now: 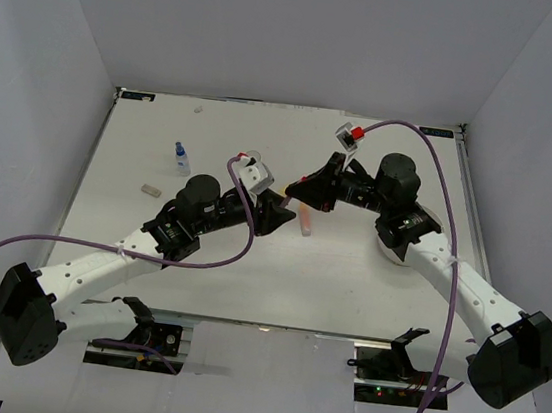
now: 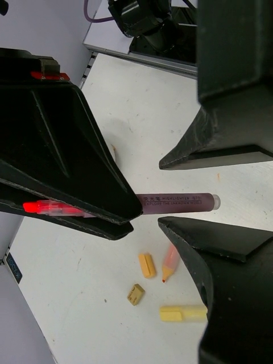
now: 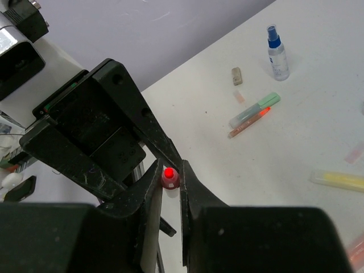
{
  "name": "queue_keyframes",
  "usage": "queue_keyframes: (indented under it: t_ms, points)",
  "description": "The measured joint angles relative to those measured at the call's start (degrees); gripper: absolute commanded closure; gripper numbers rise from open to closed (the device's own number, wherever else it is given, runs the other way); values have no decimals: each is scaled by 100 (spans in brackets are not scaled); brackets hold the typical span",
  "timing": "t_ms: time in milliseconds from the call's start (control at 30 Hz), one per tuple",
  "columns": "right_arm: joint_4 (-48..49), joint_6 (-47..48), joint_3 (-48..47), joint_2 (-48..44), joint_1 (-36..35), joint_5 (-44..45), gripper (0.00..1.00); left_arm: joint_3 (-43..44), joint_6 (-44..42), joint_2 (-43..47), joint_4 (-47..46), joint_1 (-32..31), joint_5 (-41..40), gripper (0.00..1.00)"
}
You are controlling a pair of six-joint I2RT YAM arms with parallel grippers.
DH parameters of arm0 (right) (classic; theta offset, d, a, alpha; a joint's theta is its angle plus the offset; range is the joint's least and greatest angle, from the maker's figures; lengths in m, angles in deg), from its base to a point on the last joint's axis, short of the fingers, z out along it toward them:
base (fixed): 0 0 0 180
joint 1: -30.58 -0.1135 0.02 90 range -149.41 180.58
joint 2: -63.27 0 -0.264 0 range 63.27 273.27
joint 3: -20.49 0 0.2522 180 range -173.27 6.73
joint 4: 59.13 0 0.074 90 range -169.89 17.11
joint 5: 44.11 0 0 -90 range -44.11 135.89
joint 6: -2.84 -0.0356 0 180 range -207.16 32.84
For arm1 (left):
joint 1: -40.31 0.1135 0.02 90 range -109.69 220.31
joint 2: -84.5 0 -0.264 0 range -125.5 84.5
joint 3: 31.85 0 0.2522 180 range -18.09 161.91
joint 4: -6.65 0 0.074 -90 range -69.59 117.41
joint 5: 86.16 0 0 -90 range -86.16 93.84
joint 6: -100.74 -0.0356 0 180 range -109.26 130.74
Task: Sort the stationery into containers
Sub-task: Close the pen cap on the pen.
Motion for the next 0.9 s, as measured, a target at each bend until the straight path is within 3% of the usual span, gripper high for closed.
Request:
queue_keyframes:
  t_ms: [500,800,900]
  points:
    - [304,-216,85,31,-122,-221,92,-15,33,-9,-170,0,122,69]
    - [321,-254,85,31,-138,-238,92,-17,85,-9,-179,2,149,86]
    - [321,-245,85,31,-142,-234,92,-20,87,-9,-186,4,149,97]
